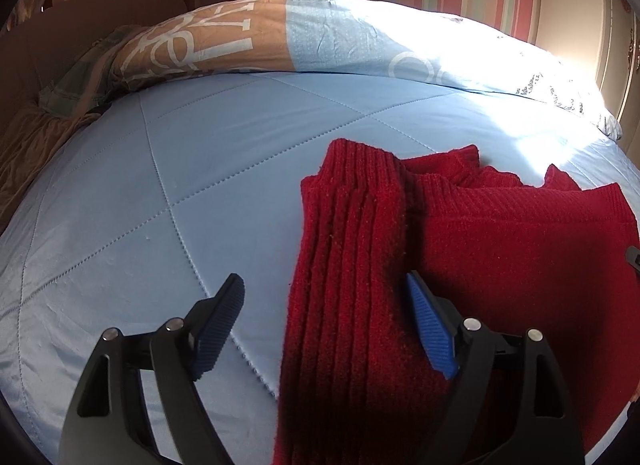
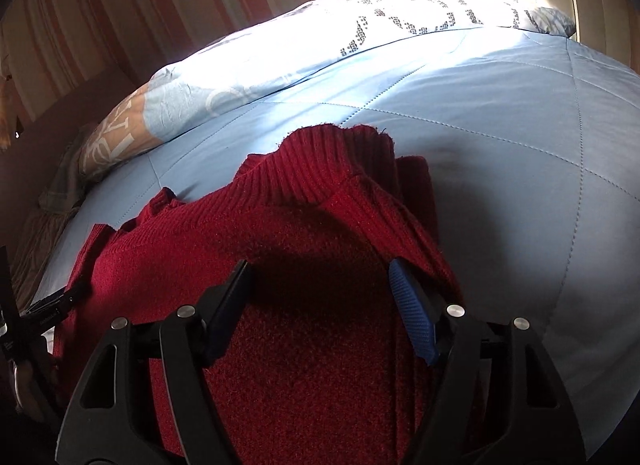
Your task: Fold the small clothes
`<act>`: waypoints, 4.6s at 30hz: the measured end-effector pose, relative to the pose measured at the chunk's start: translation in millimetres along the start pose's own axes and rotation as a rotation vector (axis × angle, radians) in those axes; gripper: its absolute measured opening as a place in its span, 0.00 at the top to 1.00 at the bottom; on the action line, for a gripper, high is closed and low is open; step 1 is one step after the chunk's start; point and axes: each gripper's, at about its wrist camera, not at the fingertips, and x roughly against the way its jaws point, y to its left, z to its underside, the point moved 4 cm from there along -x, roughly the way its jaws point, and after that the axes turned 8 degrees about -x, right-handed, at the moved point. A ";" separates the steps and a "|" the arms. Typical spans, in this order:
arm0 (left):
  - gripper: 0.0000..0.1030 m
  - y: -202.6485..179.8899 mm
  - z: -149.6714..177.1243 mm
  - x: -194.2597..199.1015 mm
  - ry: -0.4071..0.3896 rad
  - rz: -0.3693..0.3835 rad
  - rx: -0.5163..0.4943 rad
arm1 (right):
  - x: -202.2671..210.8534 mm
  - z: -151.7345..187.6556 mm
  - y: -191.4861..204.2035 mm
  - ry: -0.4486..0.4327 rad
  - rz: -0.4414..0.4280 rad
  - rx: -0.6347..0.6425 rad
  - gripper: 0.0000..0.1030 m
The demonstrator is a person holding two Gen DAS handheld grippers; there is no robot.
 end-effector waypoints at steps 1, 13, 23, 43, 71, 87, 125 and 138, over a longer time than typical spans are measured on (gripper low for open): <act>0.21 -0.4 -1.4 5.7 -0.005 -0.005 -0.007 | 7.9 -2.6 4.2 0.004 -0.017 0.004 0.31; 0.21 -10.4 -2.7 10.7 0.011 0.003 -0.067 | -20.7 -70.0 -27.0 0.071 0.060 -0.122 0.46; 0.21 -14.9 -6.4 12.5 -0.008 0.005 -0.086 | -26.8 -86.3 -37.0 0.096 -0.004 -0.242 0.46; 0.21 -13.2 -6.4 7.6 0.004 -0.001 -0.089 | -38.1 -73.6 -55.7 0.062 0.134 -0.151 0.87; 0.16 -17.1 2.5 -2.9 0.004 0.014 -0.105 | 22.4 41.0 17.3 0.031 0.159 0.146 0.43; 0.17 -81.8 9.5 61.9 0.007 0.057 -0.091 | 116.0 53.0 26.8 -0.058 0.049 0.029 0.06; 0.17 -141.4 15.9 64.2 0.151 0.133 -0.076 | 62.1 57.5 -20.2 0.012 -0.027 -0.398 0.24; 0.17 -157.8 30.2 33.4 0.195 0.118 -0.107 | 78.5 55.5 -19.6 -0.022 0.011 -0.274 0.84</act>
